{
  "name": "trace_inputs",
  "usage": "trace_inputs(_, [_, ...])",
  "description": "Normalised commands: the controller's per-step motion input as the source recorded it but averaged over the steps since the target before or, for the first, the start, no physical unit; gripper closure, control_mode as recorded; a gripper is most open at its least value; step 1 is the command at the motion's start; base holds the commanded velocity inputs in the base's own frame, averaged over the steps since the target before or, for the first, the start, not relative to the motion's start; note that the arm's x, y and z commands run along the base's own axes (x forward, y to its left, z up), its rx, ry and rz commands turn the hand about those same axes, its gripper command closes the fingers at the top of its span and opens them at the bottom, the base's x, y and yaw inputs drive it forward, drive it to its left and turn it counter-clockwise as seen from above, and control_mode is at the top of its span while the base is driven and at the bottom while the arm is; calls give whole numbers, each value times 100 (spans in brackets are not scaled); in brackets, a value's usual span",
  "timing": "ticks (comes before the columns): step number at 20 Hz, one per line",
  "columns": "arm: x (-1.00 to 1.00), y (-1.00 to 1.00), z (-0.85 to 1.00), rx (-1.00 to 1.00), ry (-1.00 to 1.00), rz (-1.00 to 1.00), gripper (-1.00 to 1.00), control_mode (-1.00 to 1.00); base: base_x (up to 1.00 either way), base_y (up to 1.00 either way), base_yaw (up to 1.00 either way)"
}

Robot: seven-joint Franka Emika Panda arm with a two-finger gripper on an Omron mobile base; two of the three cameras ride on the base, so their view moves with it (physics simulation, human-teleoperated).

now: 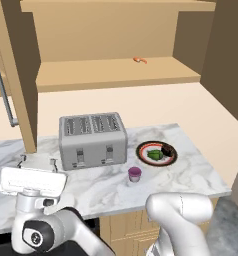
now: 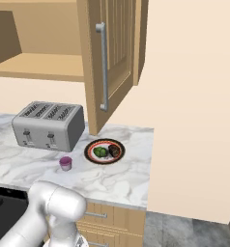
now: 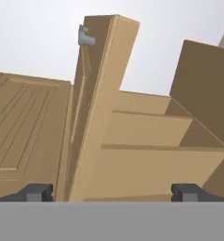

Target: Pick the avocado and bread from the counter and place them on the plate. Then pick the jam from the cabinet and place it next to the plate. Lastly close the cabinet door.

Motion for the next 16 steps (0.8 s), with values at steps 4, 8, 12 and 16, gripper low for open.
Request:
trace_inputs(4, [31, 32, 0, 0, -10, 0, -100, -100, 0, 0, 0])
trace_inputs(8, [43, 25, 0, 0, -9, 0, -100, -100, 0, 0, 0])
trace_inputs(12, [41, 23, 0, 0, -7, 0, -100, -100, 0, 0, 0])
trace_inputs(16, [18, 18, 2, 0, -11, 0, -100, -100, 0, 0, 0])
